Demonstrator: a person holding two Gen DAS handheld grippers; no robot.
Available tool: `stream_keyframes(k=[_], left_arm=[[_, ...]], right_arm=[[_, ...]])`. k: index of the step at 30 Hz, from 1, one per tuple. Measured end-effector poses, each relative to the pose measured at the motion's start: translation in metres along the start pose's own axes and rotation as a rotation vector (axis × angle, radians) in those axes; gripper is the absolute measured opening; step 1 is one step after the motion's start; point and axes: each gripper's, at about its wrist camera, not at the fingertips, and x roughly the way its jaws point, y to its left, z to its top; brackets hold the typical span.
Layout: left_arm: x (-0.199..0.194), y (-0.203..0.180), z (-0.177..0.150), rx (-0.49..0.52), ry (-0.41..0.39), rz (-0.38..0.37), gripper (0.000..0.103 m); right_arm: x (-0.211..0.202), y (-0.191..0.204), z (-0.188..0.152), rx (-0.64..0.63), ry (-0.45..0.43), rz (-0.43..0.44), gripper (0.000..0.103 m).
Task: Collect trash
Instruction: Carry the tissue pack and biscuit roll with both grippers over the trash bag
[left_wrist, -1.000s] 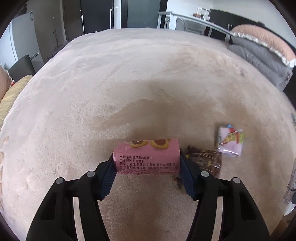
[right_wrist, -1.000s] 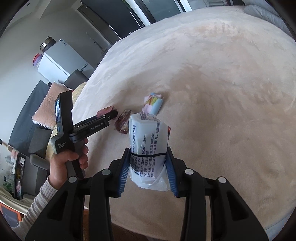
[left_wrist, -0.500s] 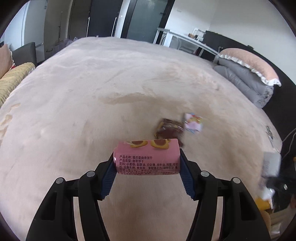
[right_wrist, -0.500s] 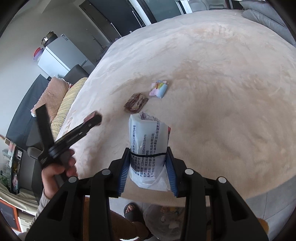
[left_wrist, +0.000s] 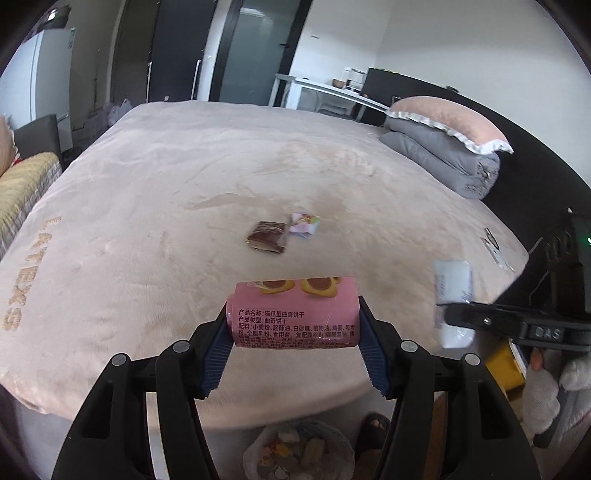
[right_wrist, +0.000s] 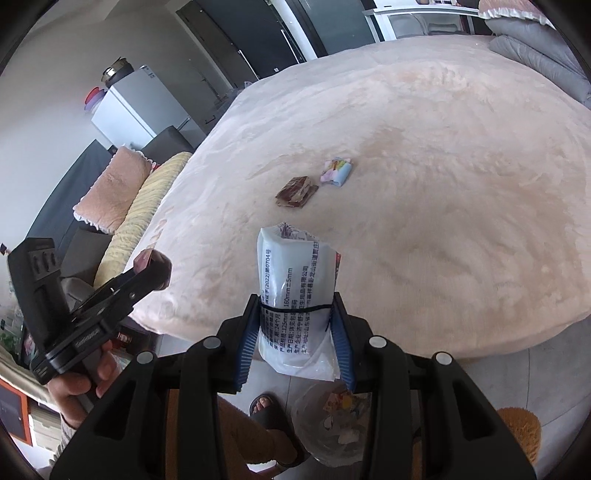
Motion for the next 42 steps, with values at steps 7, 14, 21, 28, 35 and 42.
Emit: stream_keyframes(k=[7,14,21,28,35,42], left_arm=[[-0.031,-0.029,-0.022,0.029,0.003,-0.028,0.06],[-0.037,-0.041,-0.047,0.031,0.032,-0.044,0.06],[-0.029,-0.044,-0.075,0.008,0.086,-0.062,0.06],[-0.015,-0.044,-0.099,-0.013,0.143,-0.071,0.06],[0.001,-0.038,-0.122,-0.042,0.199,-0.073,0.06],[0.019,-0.033,-0.144,-0.075,0.267,-0.08,0.06]], right_arm=[[-0.014,0.008,-0.025,-0.022,0.01,-0.001,0.038],[-0.017,0.012,-0.051,-0.031,0.035,0.0,0.038],[-0.008,0.009,-0.075,-0.026,0.076,-0.003,0.038],[0.004,0.006,-0.098,-0.025,0.132,-0.015,0.038],[0.022,-0.003,-0.117,-0.008,0.194,-0.036,0.038],[0.042,-0.015,-0.133,0.008,0.259,-0.052,0.038]])
